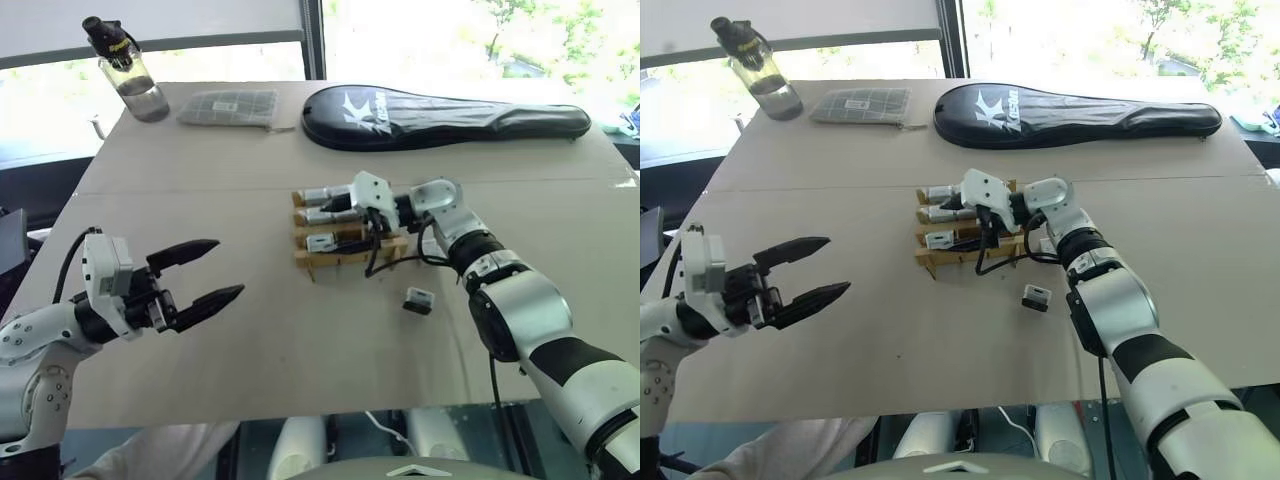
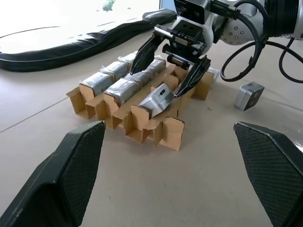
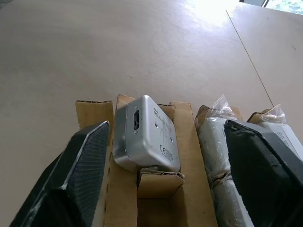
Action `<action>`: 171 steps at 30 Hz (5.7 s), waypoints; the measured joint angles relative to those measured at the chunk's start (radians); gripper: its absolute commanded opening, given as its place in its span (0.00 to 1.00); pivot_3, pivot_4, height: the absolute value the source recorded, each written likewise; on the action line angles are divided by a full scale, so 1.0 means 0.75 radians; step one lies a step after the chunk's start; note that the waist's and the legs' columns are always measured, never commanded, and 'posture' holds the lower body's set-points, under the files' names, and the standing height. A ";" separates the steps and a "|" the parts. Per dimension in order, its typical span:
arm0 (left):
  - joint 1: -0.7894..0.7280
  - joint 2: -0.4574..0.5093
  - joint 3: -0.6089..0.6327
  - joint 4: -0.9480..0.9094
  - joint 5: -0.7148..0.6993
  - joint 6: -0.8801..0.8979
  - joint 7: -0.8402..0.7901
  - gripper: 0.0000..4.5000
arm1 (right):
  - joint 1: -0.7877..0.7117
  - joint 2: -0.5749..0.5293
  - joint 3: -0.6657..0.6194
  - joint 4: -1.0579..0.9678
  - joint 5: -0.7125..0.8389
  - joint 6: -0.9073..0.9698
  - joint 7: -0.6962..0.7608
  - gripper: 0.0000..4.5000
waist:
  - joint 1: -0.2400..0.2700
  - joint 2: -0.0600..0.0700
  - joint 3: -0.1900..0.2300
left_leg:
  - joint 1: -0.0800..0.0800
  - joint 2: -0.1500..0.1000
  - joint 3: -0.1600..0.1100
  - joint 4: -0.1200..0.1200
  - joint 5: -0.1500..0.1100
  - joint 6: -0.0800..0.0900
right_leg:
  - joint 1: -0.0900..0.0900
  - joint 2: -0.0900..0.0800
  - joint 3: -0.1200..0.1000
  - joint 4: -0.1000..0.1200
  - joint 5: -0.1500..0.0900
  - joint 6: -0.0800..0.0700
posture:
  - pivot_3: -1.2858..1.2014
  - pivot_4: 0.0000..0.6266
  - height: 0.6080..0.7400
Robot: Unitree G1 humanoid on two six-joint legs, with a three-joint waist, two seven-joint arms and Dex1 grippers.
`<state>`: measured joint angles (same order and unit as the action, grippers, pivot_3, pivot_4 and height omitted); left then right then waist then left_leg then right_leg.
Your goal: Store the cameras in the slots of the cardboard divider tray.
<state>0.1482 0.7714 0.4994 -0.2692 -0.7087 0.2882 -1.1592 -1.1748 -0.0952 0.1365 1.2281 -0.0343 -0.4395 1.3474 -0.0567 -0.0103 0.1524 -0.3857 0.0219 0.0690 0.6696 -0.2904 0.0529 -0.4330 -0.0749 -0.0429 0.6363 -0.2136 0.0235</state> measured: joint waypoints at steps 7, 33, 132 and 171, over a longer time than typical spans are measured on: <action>-0.014 -0.004 -0.005 0.003 0.002 -0.015 0.007 1.00 | 0.001 -0.007 0.017 -0.002 -0.021 -0.024 0.017 0.85 | -0.009 0.000 0.000 | 0.000 0.000 0.000 0.000 0.000 0.000 | 0.000 0.000 0.000 0.001 0.000 0.000 | 0.52 0.24 1.00; -0.013 -0.002 -0.014 0.007 0.009 -0.015 -0.006 1.00 | 0.018 0.021 0.057 0.001 -0.066 -0.060 -0.061 0.02 | -0.014 0.000 0.000 | 0.001 0.000 0.000 0.000 0.000 -0.001 | 0.000 0.000 0.000 0.001 0.000 0.000 | 0.52 0.24 1.00; -0.297 0.141 -0.200 0.380 0.169 -0.336 -0.351 1.00 | 0.211 -0.402 0.354 -0.733 0.067 0.185 -0.089 0.15 | 0.054 -0.010 0.004 | -0.011 0.002 0.004 0.020 0.000 0.003 | -0.008 0.016 -0.003 0.010 0.001 0.001 | 0.52 0.24 1.00; -0.393 0.122 -0.263 0.321 0.103 -0.270 -0.414 1.00 | 0.683 -0.714 -0.028 -1.412 0.221 0.975 -0.208 0.98 | 0.068 -0.010 0.004 | -0.015 0.000 -0.001 0.021 -0.001 0.004 | -0.007 0.011 -0.011 0.009 0.001 0.001 | 0.52 0.24 1.00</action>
<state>-0.1463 0.8631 0.3025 -0.0284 -0.6317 0.0861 -1.4699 -0.6628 -0.6305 0.1151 0.1694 0.1314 0.2918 1.1913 -0.0058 -0.0179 0.1554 -0.3968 0.0220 0.0684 0.6857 -0.2909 0.0556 -0.4386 -0.0667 -0.0510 0.6433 -0.2131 0.0246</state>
